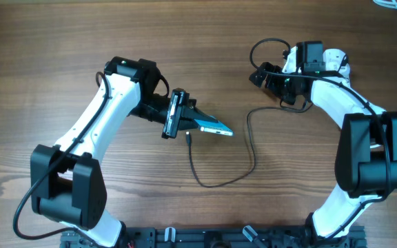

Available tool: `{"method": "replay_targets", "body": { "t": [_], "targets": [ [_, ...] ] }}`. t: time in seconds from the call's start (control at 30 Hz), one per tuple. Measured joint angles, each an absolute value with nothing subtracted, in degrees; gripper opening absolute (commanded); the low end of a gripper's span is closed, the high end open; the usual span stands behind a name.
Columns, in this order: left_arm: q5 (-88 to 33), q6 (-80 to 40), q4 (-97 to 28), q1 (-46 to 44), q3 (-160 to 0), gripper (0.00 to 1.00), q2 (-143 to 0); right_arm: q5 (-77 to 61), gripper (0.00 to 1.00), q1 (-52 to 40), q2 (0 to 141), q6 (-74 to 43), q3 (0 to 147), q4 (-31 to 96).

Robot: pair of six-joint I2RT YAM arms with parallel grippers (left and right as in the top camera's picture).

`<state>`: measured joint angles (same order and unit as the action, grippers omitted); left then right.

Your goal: Plug charger to phone and switch on socket

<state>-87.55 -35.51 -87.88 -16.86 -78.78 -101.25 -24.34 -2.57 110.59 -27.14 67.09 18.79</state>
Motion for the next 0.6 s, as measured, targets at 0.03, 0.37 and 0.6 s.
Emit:
{"method": "replay_targets", "body": {
  "t": [0.03,0.37,0.6],
  "targets": [
    [-87.55,-35.51,-87.88,-16.86,-78.78,0.05,-101.25,-24.34,1.00,-2.57,110.59,-27.16,67.09,18.81],
    [-87.55,-35.53,-87.42,-16.86,-78.78,0.04,-101.25,-24.34,1.00,-2.57,110.59,-27.16,67.09,18.79],
    [-87.50,-35.94,-82.24,-16.86,-78.78,0.04,-101.25,-24.34,1.00,-2.57,110.59,-27.16,67.09,18.79]
  ]
}}
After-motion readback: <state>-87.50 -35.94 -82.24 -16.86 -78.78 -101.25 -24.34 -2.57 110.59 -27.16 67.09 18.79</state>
